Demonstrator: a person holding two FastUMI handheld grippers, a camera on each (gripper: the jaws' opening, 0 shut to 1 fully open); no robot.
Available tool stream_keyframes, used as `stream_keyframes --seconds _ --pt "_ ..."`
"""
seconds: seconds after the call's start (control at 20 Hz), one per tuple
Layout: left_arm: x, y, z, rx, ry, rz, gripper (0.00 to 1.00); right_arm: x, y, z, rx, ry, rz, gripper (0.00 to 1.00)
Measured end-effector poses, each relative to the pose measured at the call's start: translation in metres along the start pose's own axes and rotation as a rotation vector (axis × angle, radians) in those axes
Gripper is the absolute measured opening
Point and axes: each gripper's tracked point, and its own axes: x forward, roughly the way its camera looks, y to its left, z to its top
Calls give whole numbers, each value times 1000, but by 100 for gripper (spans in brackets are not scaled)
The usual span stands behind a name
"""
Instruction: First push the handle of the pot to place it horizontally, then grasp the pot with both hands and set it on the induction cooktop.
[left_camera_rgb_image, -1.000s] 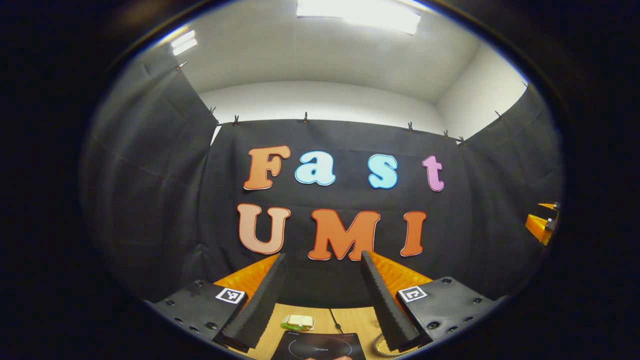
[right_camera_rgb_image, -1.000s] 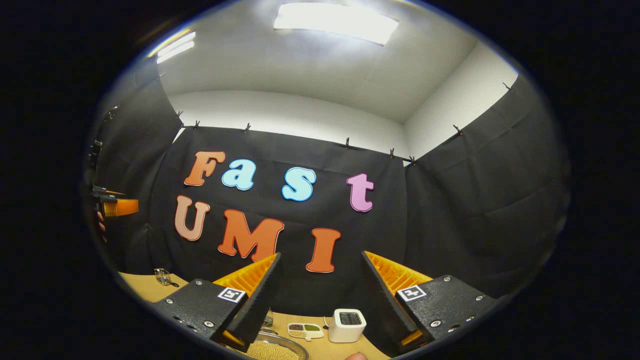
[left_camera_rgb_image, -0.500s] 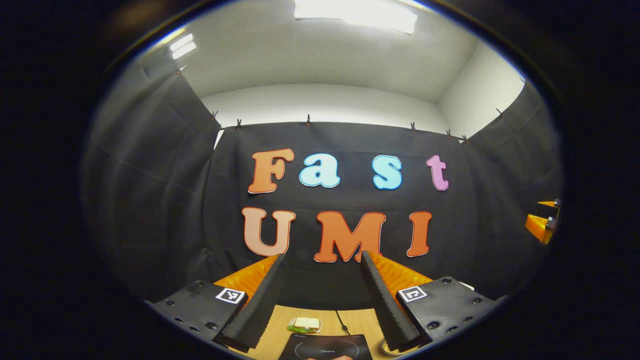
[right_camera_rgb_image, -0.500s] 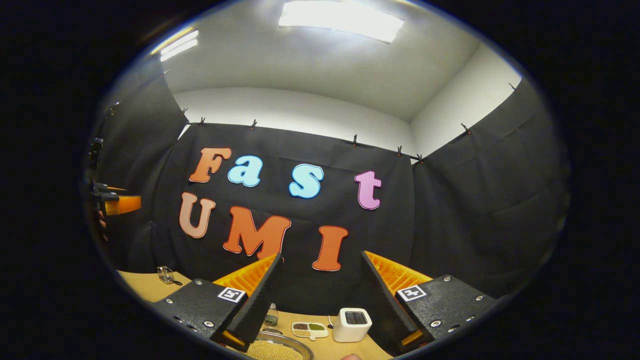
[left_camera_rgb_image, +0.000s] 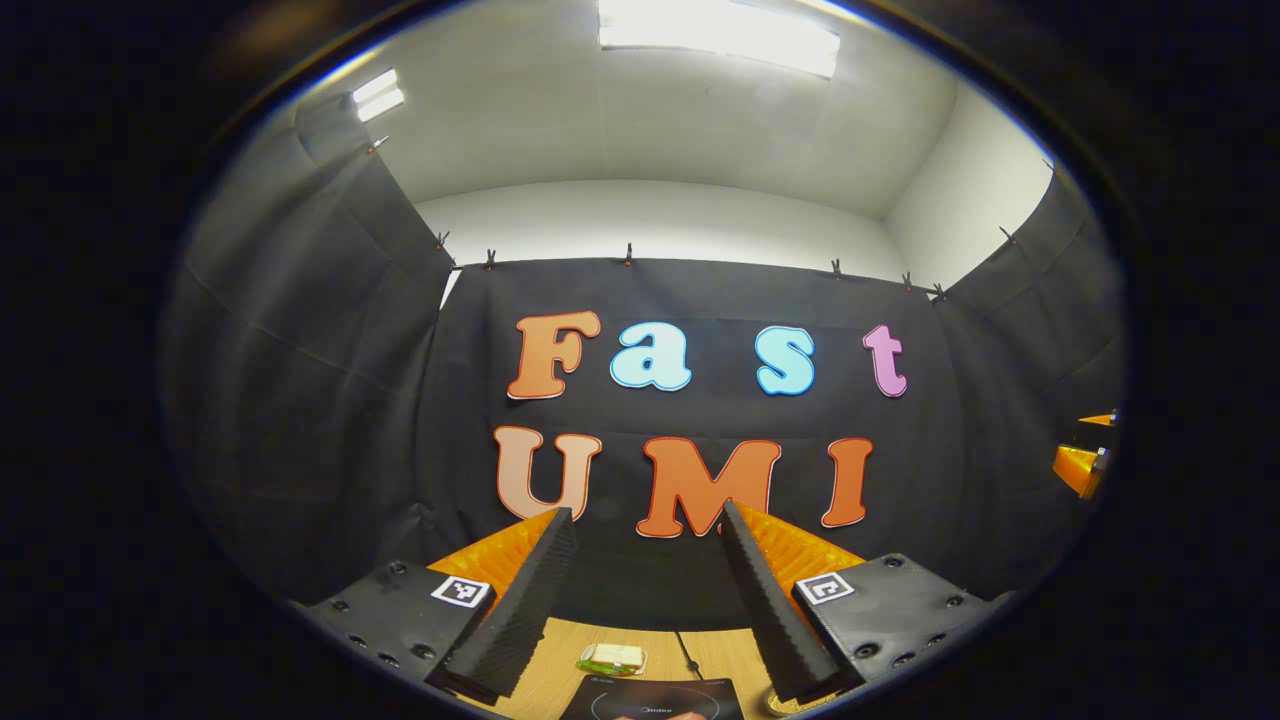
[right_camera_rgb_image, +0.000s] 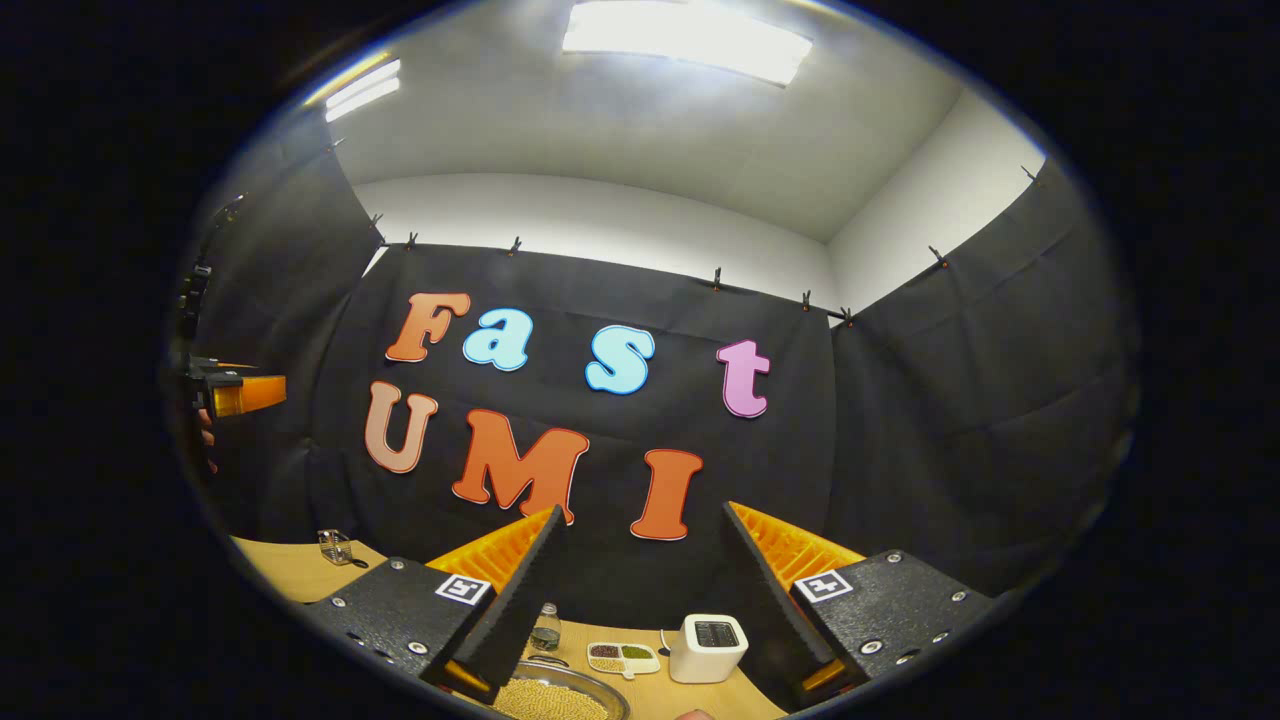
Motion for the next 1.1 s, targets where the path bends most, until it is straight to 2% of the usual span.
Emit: stream_keyframes --seconds 0.15,0.4,0.6,0.8,0.9,1.0,1.05,1.1 --pt "-1 1 -4 -13 4 5 95 -1 1 -8 13 17 7 95" --pt "3 3 -15 -35 25 12 97 -2 5 -38 26 81 35 94" --pt "4 4 -21 -22 33 13 95 -4 8 -74 46 170 46 93" --pt "5 5 -25 -14 43 19 97 -9 30 -126 59 310 114 87" --pt "4 5 -26 -11 44 21 95 -15 43 -150 99 397 155 81" --pt "4 7 -29 -2 45 26 94 -23 56 -177 137 492 195 69" --pt "5 7 -30 2 47 27 97 -29 62 -193 143 543 215 59" --pt "4 7 -31 5 50 29 97 -35 68 -208 147 593 235 54"
